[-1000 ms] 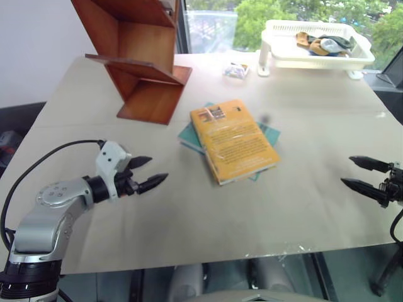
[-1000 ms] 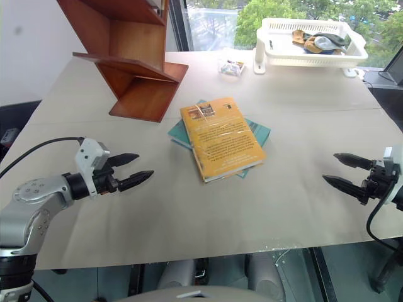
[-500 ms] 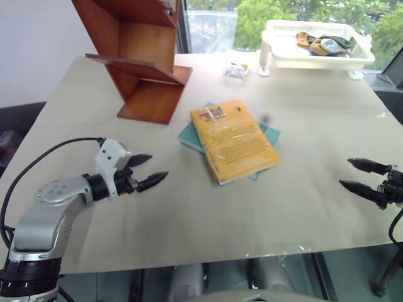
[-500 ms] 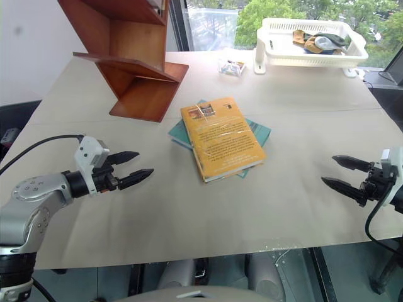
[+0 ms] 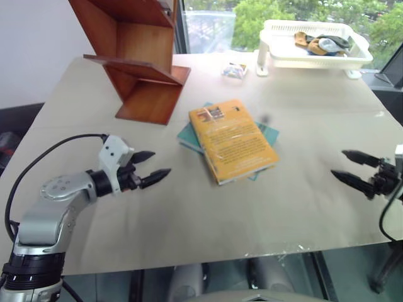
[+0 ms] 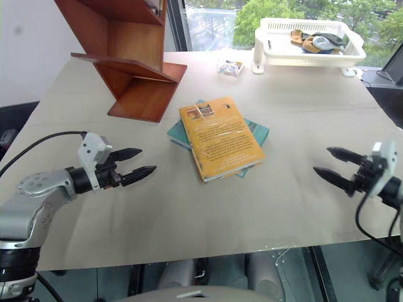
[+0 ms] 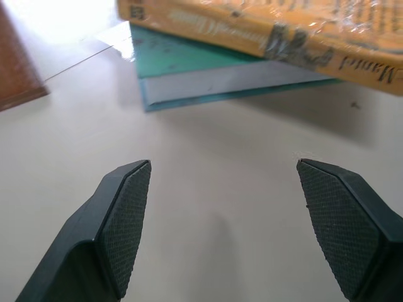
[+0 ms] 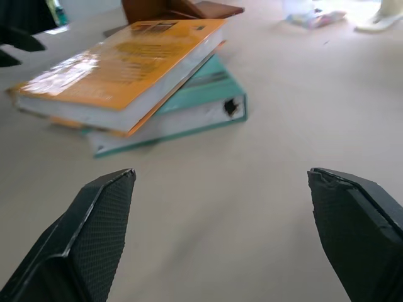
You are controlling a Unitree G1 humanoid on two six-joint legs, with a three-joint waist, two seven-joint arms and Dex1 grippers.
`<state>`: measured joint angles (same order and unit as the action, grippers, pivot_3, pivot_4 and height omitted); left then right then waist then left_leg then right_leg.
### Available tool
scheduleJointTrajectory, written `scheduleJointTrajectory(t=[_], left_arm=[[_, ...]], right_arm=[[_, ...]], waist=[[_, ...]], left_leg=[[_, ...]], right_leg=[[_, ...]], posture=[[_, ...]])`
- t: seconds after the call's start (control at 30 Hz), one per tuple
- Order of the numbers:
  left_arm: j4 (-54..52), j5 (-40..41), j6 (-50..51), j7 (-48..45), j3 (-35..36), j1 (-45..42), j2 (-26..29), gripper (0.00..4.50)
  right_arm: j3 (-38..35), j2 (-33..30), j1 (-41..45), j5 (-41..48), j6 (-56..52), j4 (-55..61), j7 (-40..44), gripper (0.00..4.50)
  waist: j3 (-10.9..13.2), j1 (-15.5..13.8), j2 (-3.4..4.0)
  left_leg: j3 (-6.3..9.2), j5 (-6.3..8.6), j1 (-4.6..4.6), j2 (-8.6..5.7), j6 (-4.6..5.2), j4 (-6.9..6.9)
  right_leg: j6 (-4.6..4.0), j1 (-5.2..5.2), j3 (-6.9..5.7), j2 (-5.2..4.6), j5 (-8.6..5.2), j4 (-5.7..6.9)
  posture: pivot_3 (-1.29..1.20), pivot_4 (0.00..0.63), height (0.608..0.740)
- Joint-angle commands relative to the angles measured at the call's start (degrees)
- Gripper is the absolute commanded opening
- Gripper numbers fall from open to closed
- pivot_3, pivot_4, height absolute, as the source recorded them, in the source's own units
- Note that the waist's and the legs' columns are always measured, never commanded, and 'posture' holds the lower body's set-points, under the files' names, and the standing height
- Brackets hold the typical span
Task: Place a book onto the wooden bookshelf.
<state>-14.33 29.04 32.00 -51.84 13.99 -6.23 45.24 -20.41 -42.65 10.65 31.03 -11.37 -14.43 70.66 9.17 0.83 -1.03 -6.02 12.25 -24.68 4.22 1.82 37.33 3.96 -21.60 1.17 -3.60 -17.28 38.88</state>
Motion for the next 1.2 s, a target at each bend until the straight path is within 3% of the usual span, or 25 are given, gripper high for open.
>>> scheduleJointTrajectory(t=[0.03, 0.3, 0.53, 0.77, 1.2], left_arm=[[-0.94, 2.77, -0.64, -2.99, 2.40, -2.01, 1.83, 3.94], [0.37, 4.70, -0.12, -9.59, 4.31, -5.86, 9.65, 3.94], [-3.06, 6.97, 1.69, -11.72, 9.14, -3.05, 12.98, 3.94], [-6.22, 9.33, 4.54, -12.91, 15.32, 2.27, 15.25, 3.94], [-7.57, 9.74, 4.66, -10.16, 13.95, 4.60, 13.11, 3.94]], right_arm=[[2.31, 1.37, 4.79, -2.54, 0.29, -0.96, -4.57, 4.50], [9.99, 10.38, 27.28, -10.92, 7.07, -24.33, -9.54, 4.50], [12.85, 15.84, 39.52, -16.77, 15.69, -42.40, -11.29, 4.50], [16.06, 19.38, 44.44, -22.82, 25.39, -50.49, -11.85, 4.50], [16.52, 25.29, 45.87, -23.28, 27.78, -50.08, -6.87, 4.50]], waist=[[0.00, -0.06, 0.00], [0.11, 0.29, 0.08], [0.18, 0.07, 0.08], [0.22, 0.49, 0.08], [0.23, 1.71, 0.10]], left_leg=[[-0.01, 0.00, 0.00, 0.00, 0.00, 0.00], [-0.26, -0.07, -0.02, 0.00, -0.11, -0.05], [-0.37, -0.15, -0.13, 0.01, -0.26, -0.13], [-0.39, -0.15, -0.07, 0.03, -0.27, -0.16], [-0.38, -0.15, -0.05, 0.04, -0.28, -0.15]], right_leg=[[0.00, 0.00, 0.00, 0.00, 0.00, 0.00], [-0.02, -0.07, 0.02, 0.02, 0.00, -0.02], [-0.03, -0.13, 0.04, 0.00, -0.01, -0.21], [-0.03, -0.12, 0.04, -0.01, -0.01, -0.19], [-0.03, -0.12, 0.02, -0.03, -0.01, -0.05]], posture=[[0.00, 0.150, 0.740], [0.00, 0.150, 0.740], [0.00, 0.150, 0.740], [0.00, 0.150, 0.740], [0.00, 0.150, 0.740]])
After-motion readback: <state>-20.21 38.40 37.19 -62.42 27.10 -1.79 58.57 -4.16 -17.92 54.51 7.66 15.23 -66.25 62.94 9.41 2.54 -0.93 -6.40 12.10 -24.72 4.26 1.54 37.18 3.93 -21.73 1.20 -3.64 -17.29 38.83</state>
